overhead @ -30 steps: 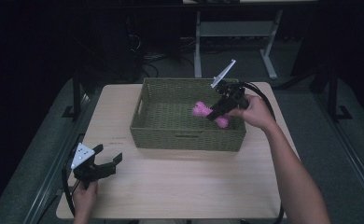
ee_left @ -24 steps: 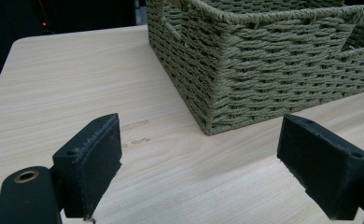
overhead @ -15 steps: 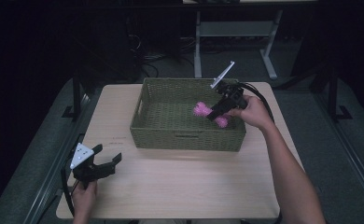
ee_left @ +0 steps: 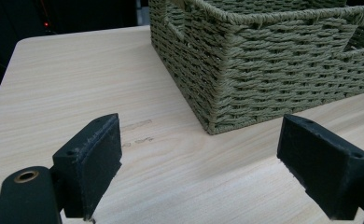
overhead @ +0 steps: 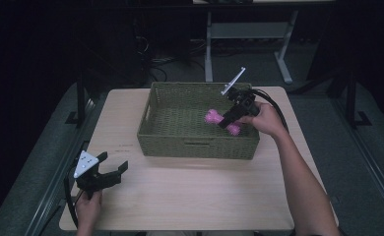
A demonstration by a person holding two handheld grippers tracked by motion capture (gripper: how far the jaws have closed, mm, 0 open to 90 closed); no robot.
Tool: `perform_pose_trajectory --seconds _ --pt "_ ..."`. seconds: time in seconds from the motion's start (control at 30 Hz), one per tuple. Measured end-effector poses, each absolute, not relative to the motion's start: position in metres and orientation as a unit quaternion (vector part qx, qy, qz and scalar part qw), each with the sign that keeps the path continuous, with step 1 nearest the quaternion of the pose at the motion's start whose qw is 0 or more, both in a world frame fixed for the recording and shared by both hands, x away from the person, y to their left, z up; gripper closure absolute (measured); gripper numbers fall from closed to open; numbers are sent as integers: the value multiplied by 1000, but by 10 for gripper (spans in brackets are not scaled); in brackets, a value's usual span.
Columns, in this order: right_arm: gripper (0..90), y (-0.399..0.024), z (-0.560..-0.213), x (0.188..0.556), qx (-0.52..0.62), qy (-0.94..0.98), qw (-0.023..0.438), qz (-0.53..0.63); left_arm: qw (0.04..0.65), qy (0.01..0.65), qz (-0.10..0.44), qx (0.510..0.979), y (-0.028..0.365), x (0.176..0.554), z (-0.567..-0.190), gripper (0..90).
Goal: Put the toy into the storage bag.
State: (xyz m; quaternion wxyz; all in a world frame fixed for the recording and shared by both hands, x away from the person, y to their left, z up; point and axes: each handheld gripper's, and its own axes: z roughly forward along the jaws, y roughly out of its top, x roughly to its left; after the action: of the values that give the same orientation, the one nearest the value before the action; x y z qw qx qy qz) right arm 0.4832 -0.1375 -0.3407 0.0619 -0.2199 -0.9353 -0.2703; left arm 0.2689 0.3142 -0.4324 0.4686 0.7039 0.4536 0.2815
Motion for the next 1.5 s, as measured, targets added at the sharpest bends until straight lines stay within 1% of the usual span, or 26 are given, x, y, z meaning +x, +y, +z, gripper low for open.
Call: perform_pose_trajectory --seconds 0.17,0.53,0.7,1.5 --pt "575 -137 -347 485 -224 -933 68 -272 469 454 282 703 315 268 -432 133" --pt "574 -138 -358 484 -231 -936 62 -259 470 454 282 703 314 269 -432 133" --pt "574 -138 -363 483 -233 -935 67 -257 471 453 282 703 313 268 -432 133" --pt "572 -139 -372 482 -243 -937 67 -243 471 452 280 704 312 269 -432 133"
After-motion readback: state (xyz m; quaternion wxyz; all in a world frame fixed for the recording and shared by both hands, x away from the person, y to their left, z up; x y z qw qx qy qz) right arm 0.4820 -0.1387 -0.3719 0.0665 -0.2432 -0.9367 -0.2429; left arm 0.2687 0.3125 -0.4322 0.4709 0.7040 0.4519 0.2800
